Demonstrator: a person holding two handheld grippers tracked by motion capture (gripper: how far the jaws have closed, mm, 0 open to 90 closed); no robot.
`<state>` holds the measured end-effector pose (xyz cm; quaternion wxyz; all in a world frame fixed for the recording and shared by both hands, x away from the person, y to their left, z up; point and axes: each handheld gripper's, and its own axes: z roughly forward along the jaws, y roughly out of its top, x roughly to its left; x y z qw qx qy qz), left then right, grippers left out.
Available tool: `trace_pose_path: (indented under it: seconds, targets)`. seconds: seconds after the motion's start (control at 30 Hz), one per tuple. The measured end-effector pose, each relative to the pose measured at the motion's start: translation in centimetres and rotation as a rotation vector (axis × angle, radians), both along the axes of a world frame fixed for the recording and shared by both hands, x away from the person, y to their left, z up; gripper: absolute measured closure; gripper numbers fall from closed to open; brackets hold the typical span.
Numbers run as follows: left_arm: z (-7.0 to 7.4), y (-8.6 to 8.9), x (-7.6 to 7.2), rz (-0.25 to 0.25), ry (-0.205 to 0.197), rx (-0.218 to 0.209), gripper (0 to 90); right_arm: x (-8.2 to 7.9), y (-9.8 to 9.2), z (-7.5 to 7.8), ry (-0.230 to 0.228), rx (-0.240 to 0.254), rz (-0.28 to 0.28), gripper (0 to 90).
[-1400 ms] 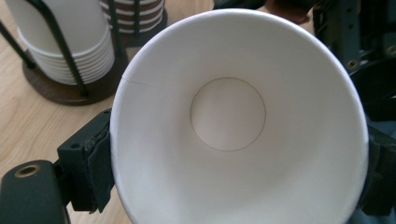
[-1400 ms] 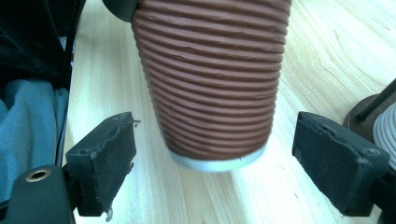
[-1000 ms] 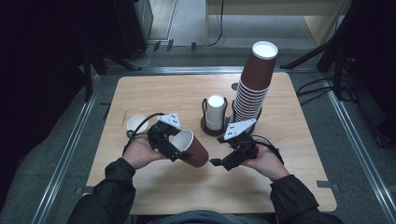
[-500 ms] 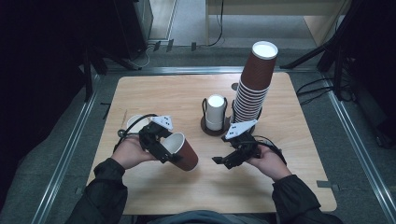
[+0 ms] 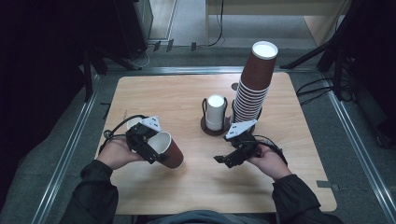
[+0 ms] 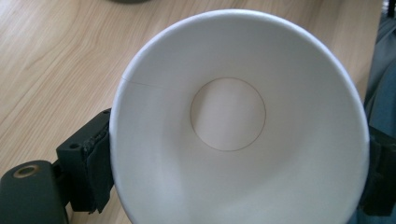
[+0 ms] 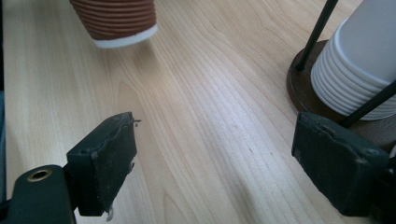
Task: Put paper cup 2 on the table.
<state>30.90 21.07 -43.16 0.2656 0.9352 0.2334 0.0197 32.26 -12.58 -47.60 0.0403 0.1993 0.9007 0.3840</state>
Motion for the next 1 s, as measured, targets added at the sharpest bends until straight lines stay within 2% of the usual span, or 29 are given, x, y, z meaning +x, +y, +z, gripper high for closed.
trace_pose_path:
  seconds: [0.2, 0.33, 0.5, 1.0]
  targets:
    - [-0.3, 1.4, -0.3, 0.029, 0.0, 0.026, 8.0, 0.1, -0.1, 0.1, -0.012, 0.006, -0.004, 14.4]
    - [-0.5, 2.5, -0.4, 0.055, 0.001, 0.064, 7.7, 0.1, -0.1, 0.0, -0.009, 0.004, -0.004, 14.4]
    - [-0.8, 3.5, -0.6, 0.074, 0.009, 0.09, 7.4, 0.1, -0.1, 0.0, -0.01, 0.004, -0.003, 14.4]
    - [-1.3, 6.1, -1.2, 0.119, 0.016, 0.114, 6.5, 0.2, -0.2, 0.1, 0.002, 0.008, 0.001, 14.4]
